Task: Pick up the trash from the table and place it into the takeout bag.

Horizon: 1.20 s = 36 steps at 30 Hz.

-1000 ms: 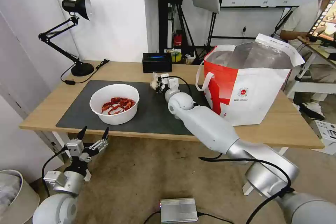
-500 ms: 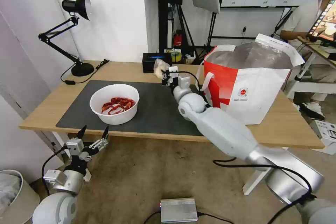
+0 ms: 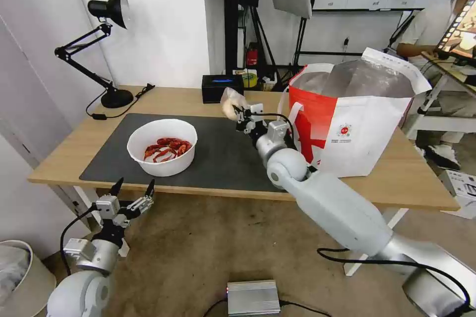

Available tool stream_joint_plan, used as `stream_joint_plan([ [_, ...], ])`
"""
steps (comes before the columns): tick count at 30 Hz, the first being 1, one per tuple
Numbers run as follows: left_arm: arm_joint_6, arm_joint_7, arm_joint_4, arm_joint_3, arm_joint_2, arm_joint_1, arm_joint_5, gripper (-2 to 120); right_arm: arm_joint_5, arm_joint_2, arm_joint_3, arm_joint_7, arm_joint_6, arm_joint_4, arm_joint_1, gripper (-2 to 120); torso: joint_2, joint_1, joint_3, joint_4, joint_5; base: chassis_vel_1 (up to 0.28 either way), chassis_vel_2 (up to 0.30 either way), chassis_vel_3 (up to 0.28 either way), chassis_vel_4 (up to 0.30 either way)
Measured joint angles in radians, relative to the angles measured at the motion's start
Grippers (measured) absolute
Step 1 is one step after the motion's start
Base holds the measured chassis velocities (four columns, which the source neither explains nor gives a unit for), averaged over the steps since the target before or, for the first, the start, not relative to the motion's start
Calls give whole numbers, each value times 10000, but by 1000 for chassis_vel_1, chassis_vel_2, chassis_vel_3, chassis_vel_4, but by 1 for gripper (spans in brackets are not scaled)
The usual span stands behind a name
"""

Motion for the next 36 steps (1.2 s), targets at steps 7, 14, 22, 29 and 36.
stream_joint_plan([
  [7,1,-1,60,59,6,-48,12,100,-234,-791,851,-782,514,919,-1354,0,1,0,-1,-1,0,0,0,0,0],
  [14,1,-4,67,249,-37,-73,163,100,-407,-1417,2109,-1891,1190,1794,-3093,0,0,-1,-1,-3,1,0,0,0,0],
  [22,1,-7,129,536,-110,-143,326,100,-420,-2035,3490,-3243,1826,2688,-4542,0,1,-1,-1,-2,-6,0,0,0,0],
  [29,0,-13,145,628,-111,-178,361,100,-393,-2131,4266,-4123,2380,3122,-5479,0,1,-1,-1,-1,-1,0,0,0,0],
  [36,-1,-15,127,694,-76,-180,374,100,86,-2099,5059,-4806,2920,3417,-5916,0,1,-1,0,-1,0,0,0,0,0],
])
